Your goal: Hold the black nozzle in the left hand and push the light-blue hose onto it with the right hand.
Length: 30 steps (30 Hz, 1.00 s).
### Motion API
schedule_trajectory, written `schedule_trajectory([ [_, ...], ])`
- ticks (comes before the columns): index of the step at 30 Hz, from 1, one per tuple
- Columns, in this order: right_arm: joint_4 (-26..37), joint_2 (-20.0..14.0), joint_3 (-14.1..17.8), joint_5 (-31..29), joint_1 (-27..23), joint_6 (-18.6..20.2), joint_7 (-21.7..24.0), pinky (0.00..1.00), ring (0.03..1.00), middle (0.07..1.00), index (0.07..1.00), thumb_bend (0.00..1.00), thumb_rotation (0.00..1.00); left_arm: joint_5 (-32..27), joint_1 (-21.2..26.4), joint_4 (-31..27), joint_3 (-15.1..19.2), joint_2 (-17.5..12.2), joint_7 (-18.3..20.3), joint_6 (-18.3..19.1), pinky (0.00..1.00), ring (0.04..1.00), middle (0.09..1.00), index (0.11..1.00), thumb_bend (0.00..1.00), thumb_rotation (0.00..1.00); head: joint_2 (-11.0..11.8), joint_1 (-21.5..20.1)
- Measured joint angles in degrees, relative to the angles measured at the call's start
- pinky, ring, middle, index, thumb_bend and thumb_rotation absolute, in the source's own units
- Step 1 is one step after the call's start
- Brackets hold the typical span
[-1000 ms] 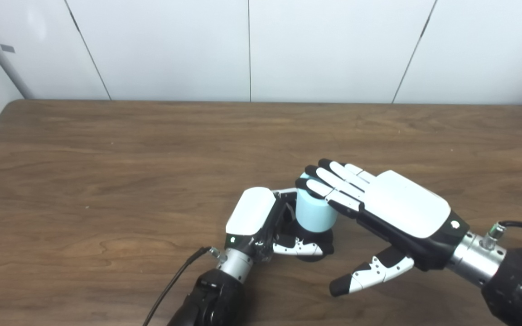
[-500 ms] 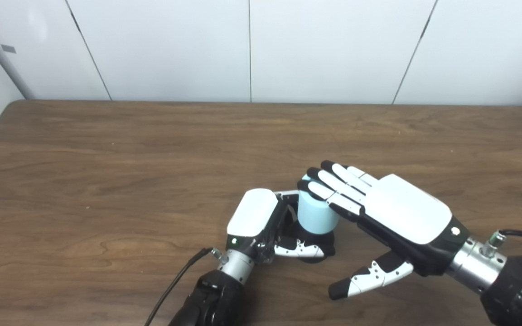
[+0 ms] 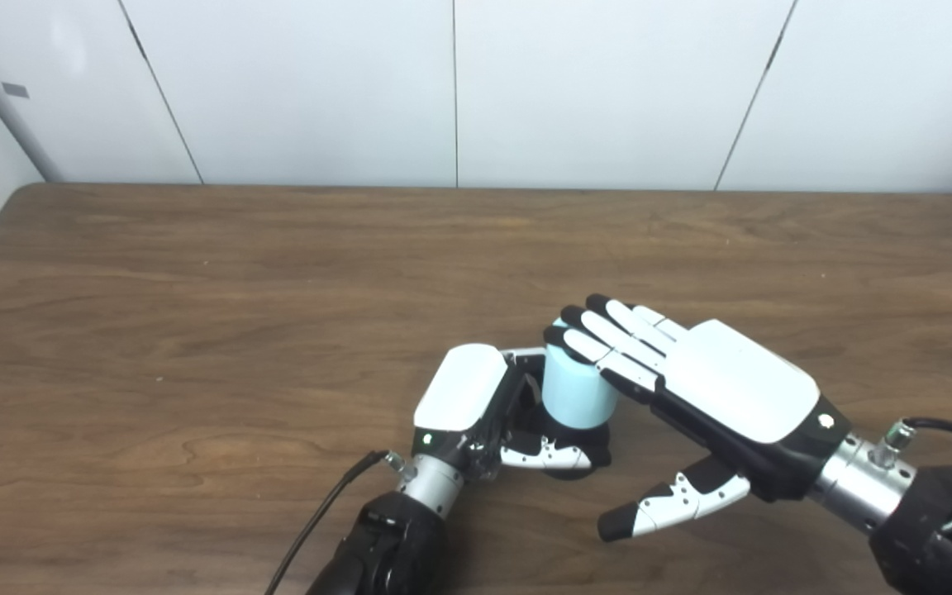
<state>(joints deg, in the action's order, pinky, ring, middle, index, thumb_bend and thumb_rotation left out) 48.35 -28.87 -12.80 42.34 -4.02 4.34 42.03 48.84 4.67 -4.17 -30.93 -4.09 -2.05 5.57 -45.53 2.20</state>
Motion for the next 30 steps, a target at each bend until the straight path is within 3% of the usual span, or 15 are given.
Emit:
schedule_trajectory([
  [24,0.2,-0.39,-0.76,0.87,1.44,0.26,-0.54,0.99,1.0,0.977,0.959,0.7,0.99,0.06,-0.02,-0.11,-0.12,0.02,0.27,0.03,0.32,0.43,0.528,0.508,0.47,0.0,-0.62,-0.17],
  [30,0.3,-0.38,-0.27,-0.03,1.35,0.33,-0.83,0.98,1.0,0.999,0.975,0.69,1.0,0.03,-0.02,-0.11,-0.09,0.05,0.31,0.03,0.32,0.416,0.48,0.536,0.47,0.0,-0.26,-0.26],
])
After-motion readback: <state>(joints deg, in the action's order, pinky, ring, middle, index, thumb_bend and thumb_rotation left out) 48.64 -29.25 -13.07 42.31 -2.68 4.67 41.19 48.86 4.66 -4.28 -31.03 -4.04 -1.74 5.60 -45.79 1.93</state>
